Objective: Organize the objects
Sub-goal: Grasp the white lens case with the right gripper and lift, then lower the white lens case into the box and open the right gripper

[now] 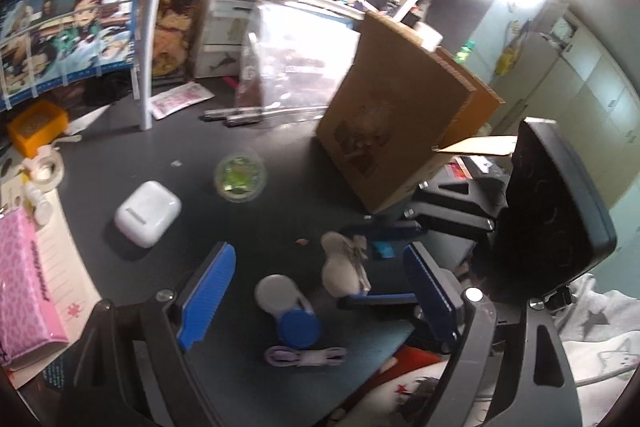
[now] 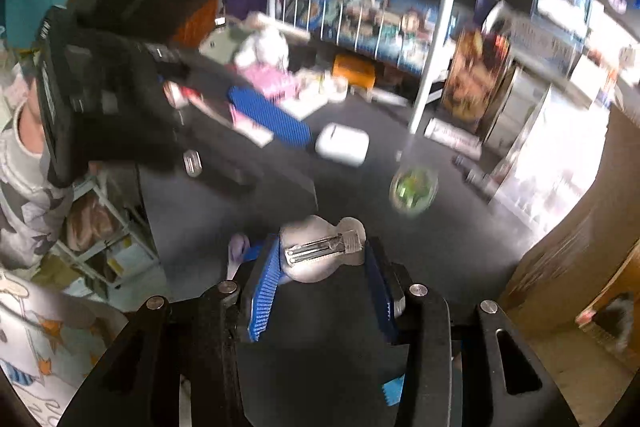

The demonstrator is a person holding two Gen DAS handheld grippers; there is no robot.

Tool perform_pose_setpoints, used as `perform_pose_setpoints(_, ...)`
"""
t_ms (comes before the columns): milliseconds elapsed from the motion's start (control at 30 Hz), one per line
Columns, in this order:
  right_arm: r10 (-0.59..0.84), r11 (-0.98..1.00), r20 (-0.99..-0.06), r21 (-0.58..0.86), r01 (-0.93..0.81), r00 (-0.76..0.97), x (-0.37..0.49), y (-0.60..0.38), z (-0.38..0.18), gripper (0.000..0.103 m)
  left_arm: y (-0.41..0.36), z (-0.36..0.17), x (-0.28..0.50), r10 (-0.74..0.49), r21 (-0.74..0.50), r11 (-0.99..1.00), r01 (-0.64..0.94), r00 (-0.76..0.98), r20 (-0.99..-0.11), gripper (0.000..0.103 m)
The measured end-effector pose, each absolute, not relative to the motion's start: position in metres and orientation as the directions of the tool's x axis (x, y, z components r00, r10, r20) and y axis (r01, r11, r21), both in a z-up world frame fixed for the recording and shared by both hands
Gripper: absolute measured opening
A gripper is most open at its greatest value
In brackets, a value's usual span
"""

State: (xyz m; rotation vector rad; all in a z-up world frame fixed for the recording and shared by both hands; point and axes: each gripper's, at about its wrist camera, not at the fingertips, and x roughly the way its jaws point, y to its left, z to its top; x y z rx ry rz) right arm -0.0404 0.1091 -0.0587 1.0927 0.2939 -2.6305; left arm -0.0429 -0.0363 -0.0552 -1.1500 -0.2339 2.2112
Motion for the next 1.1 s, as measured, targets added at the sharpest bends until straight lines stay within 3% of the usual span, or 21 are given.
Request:
perform_pose_setpoints(233,-0.102,-0.932,-0.609,-0.218,0.289,-0.787,-0.035,0.097,-0.009,0.038,-0.032,-0.017,-0.043,0.661,-0.449,-0.735,-0.509,-0.39,-0.64,0.057)
perform_pose_setpoints(533,-0.015,-0.926,-0.525,-0.315,0.21,-0.851,-0.029,0.102,0.032,0.038,-0.009,0.029,-0.059,0.663,-0.38,-0.716,-0.585,-0.399,-0.634,0.023)
perform_pose_setpoints(867,0.089,-0.957,-0.511,-0.281,0.068,-0.855,-0.02,0.159,0.055,0.038,0.055,0.058,-0.104,0.662,-0.323,-0.676,-0.663,-0.353,-0.661,0.02)
perform_pose_setpoints(1100,0.121,-0.986,-0.589,-0.163,-0.029,-0.799,-0.023,0.218,0.049,0.038,0.109,0.049,-0.15,0.638,-0.333,-0.663,-0.671,-0.273,-0.72,0.019)
